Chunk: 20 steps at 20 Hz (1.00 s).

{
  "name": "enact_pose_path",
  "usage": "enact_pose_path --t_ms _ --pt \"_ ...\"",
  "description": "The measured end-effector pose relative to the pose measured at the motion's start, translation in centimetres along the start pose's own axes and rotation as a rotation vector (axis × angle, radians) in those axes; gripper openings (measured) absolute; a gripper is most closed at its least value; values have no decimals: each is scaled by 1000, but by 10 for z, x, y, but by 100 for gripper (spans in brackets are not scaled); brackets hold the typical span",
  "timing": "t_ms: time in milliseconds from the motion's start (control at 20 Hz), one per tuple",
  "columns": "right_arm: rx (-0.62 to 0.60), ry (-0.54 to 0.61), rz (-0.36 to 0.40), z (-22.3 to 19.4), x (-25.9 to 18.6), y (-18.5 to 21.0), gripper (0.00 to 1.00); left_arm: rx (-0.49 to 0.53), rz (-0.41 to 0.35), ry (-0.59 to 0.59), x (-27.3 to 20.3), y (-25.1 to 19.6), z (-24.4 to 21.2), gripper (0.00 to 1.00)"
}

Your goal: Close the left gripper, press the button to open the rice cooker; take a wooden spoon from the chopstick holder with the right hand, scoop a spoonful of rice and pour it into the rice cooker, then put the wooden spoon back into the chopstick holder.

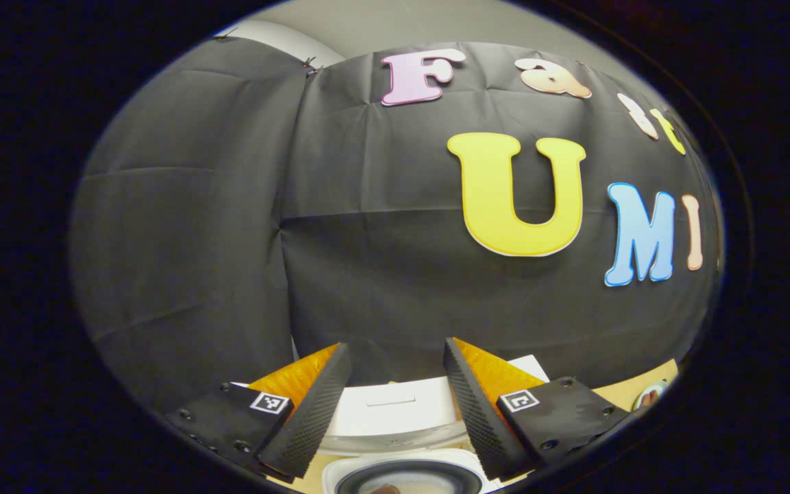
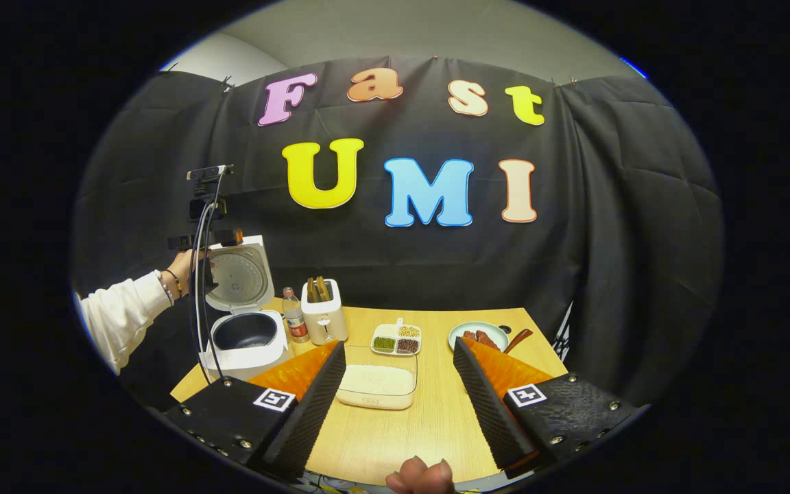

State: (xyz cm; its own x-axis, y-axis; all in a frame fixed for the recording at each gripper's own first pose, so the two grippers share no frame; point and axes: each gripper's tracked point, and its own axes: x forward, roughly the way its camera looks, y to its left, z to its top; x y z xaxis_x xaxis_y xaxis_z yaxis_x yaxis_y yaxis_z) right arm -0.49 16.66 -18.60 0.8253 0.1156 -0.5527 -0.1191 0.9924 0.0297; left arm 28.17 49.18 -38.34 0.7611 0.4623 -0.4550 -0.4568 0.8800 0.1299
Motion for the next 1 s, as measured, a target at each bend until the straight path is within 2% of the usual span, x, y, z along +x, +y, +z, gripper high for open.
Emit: enact_pose_path --t_ms 200,450,700,800,850,1000 --pt "16 6 -1 -3 -3 -2 97 -4 -22 -10 -6 -2 2 95" --pt "34 17 7 -8 -6 -2 97 6 -55 -30 -34 -13 3 95" --pt "56 45 30 -19 -9 5 97 12 -66 -41 -82 -23 -30 95" --pt "53 49 40 -19 -10 10 97 10 -76 -38 -104 -27 -49 94" --pt "51 49 44 -19 -11 11 97 10 -80 -27 -116 -29 -65 96" --pt "51 56 61 -24 -15 20 97 2 -88 16 -141 -37 -102 94"
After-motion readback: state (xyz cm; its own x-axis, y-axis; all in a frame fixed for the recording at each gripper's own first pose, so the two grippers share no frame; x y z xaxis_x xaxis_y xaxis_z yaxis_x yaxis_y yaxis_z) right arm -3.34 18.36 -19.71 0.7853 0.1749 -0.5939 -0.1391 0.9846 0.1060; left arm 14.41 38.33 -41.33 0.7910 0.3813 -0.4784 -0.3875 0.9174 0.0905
